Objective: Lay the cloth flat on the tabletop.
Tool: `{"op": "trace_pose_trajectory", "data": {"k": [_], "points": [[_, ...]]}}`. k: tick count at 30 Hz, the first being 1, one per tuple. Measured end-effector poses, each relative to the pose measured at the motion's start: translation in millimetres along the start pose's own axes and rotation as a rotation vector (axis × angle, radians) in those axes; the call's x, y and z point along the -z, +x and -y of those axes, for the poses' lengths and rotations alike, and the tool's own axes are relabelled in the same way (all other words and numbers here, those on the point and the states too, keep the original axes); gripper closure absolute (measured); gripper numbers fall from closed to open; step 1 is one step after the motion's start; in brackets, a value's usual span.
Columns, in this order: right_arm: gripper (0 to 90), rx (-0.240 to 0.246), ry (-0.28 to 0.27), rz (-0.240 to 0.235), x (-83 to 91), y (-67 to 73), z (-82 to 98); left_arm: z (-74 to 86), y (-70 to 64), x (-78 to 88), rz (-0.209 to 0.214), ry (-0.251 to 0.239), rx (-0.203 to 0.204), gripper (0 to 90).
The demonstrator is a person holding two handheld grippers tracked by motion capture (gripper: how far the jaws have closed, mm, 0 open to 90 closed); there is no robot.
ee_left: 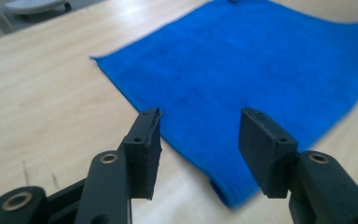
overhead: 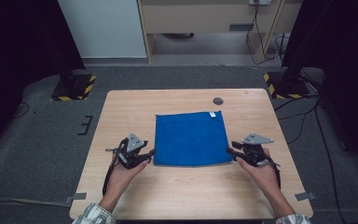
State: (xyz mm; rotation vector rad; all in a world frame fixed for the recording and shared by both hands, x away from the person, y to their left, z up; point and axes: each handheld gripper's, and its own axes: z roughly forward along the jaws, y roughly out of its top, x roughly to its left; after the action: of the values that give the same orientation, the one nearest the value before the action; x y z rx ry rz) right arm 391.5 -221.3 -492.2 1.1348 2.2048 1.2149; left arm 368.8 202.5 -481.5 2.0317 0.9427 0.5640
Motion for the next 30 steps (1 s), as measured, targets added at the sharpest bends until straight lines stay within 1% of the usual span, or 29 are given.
{"op": "trace_pose_trajectory", "data": {"k": [1,2,3,6,8,10,12,14,16,19,22,24,26,30], "points": [[60.3,0.007,0.013,0.000,2.5,1.2,3.4,4.3,-1.3,2.0,0.003,0.005,-0.001,47.8],[60.3,0.007,0.018,0.002,4.8,2.0,7.0,9.6,-2.2,3.9,0.012,0.015,0.015,48.0],[60.2,0.011,0.025,0.003,7.4,2.3,11.6,13.9,-3.8,4.5,0.022,0.016,0.022,47.9],[59.6,0.008,0.040,0.008,12.7,0.3,20.8,25.4,-9.0,4.1,0.038,0.056,0.004,47.6],[58.5,0.003,0.038,0.012,17.2,-0.6,24.8,28.4,-10.6,5.4,0.041,0.066,-0.001,46.7],[57.5,-0.001,0.038,0.013,21.0,-0.6,28.0,31.2,-11.0,5.9,0.047,0.070,0.000,43.3],[56.7,-0.009,0.050,0.015,24.5,-1.7,33.1,33.9,-10.6,3.9,0.049,0.087,-0.006,42.1],[55.7,-0.011,0.059,0.013,25.7,-2.9,36.3,34.7,-9.8,0.2,0.051,0.089,-0.004,40.5],[54.4,-0.015,0.066,0.009,24.1,-3.7,37.6,35.3,-9.7,-2.2,0.064,0.104,0.003,38.8],[52.5,-0.002,0.088,0.005,18.6,-2.9,38.6,36.3,-11.4,-3.6,0.077,0.107,0.000,38.2],[51.8,0.001,0.113,-0.007,12.4,-1.8,39.7,36.0,-12.4,-6.7,0.085,0.104,-0.003,37.5],[52.0,0.008,0.121,-0.018,8.7,-1.1,39.8,36.5,-13.1,-9.8,0.089,0.113,-0.011,37.3],[52.6,0.006,0.126,-0.024,5.4,0.4,38.8,36.7,-13.4,-12.0,0.089,0.125,-0.004,37.9],[54.8,0.020,0.146,-0.033,-0.9,2.1,38.7,36.6,-14.5,-13.6,0.092,0.126,-0.001,39.7]]}}
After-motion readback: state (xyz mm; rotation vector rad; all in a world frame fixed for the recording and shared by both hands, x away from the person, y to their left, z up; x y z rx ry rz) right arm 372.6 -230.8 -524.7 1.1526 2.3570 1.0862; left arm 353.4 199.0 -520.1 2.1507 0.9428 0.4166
